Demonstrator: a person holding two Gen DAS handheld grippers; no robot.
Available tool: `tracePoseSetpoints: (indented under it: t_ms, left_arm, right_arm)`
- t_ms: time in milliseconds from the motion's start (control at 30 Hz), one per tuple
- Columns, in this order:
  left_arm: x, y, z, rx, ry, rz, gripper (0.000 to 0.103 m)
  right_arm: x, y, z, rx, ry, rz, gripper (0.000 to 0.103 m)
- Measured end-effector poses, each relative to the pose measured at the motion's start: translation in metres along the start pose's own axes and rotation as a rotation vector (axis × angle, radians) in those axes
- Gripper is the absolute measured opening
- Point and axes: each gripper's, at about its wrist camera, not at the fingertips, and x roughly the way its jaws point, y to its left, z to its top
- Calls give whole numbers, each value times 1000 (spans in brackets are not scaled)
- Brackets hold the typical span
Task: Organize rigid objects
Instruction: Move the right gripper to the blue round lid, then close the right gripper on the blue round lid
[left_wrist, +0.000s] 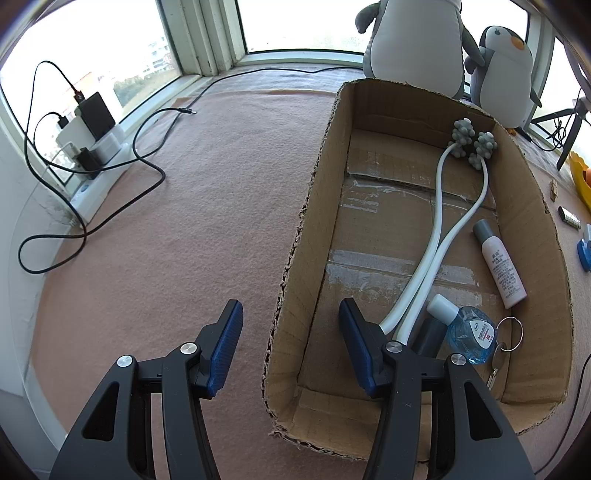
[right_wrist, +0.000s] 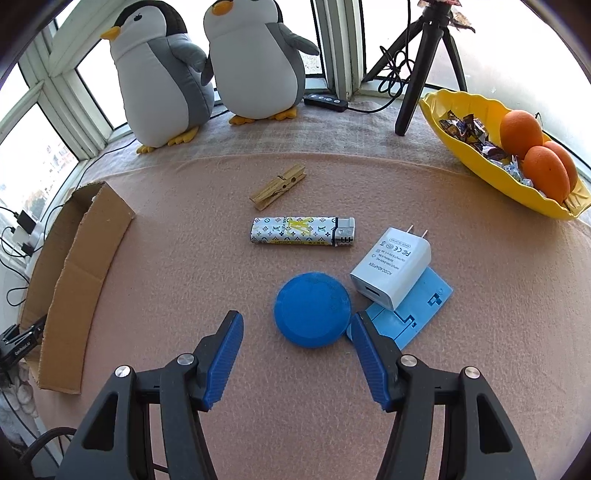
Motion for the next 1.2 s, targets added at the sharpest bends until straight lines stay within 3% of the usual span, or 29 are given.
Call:
tracePoseSetpoints:
  t_ms: [400, 833, 1000, 1200]
  left_arm:
    - [0, 0, 0, -1, 1, 0, 54]
    - [0, 0, 0, -1, 1, 0, 54]
    - [0, 0, 0, -2, 1, 0, 54]
    - [0, 0, -2, -3, 0, 0, 54]
  right_arm:
    - [21, -3, 13, -29, 46, -21, 57]
    - [32, 15, 14, -164, 93, -96, 56]
    - [30, 20, 11, -167, 91, -92, 46]
    - [26, 26, 2, -142, 59, -93, 46]
